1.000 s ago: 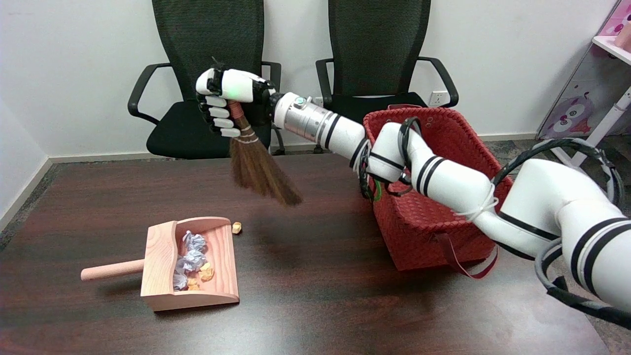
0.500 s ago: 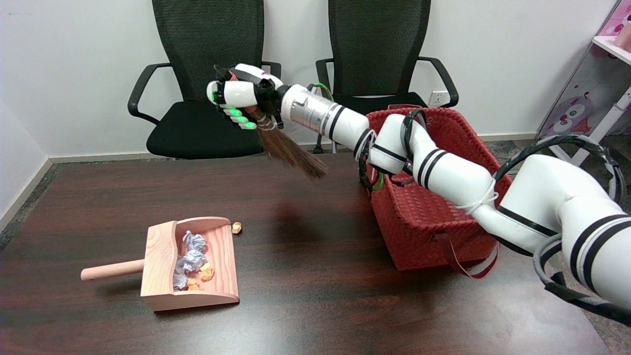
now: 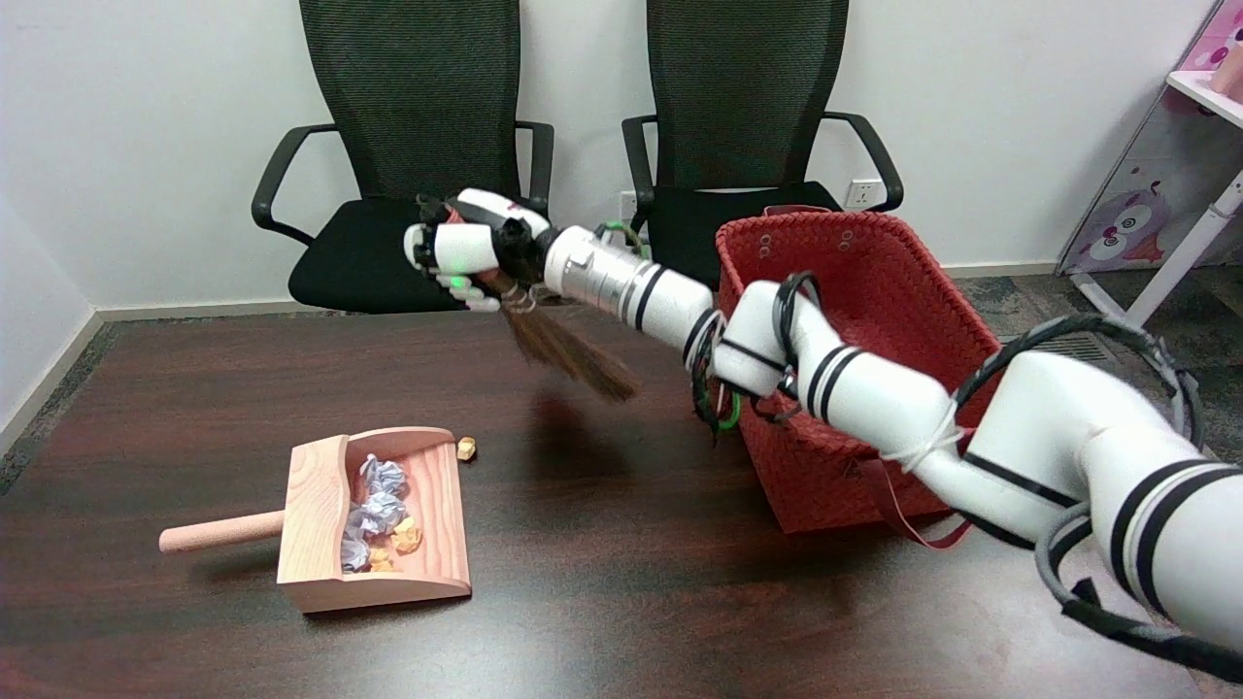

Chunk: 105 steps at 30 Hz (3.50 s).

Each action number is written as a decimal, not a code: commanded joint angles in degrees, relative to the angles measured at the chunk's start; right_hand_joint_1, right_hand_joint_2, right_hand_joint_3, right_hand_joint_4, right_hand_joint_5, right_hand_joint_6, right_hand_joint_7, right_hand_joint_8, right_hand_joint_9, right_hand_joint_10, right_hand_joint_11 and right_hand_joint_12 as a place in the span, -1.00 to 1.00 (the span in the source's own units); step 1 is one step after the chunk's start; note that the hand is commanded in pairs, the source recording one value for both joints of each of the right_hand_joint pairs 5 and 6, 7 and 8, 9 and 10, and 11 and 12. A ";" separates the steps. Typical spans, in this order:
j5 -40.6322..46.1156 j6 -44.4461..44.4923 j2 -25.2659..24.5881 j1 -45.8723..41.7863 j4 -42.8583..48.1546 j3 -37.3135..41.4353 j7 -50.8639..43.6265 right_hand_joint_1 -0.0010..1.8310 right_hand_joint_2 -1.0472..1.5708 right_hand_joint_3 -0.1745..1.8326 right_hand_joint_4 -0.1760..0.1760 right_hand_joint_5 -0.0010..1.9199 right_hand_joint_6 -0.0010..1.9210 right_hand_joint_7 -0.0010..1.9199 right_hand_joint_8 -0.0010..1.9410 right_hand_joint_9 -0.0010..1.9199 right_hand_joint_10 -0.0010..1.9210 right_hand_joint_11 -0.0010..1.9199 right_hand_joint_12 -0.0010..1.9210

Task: Sweep the paper ball into the dustpan.

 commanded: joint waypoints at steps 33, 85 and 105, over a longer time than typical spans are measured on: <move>23.67 -1.43 -10.54 -15.12 -8.85 4.68 6.41 -0.15 0.60 1.00 -0.01 1.00 1.00 1.00 0.98 1.00 1.00 1.00 1.00; 47.19 -7.38 13.72 -36.35 -46.03 32.10 -43.28 -0.30 1.00 0.89 0.08 1.00 1.00 1.00 0.98 1.00 1.00 1.00 1.00; 55.38 -15.32 13.72 -39.60 -45.18 26.30 -50.09 -0.30 1.00 0.92 0.08 1.00 1.00 1.00 0.98 1.00 1.00 1.00 1.00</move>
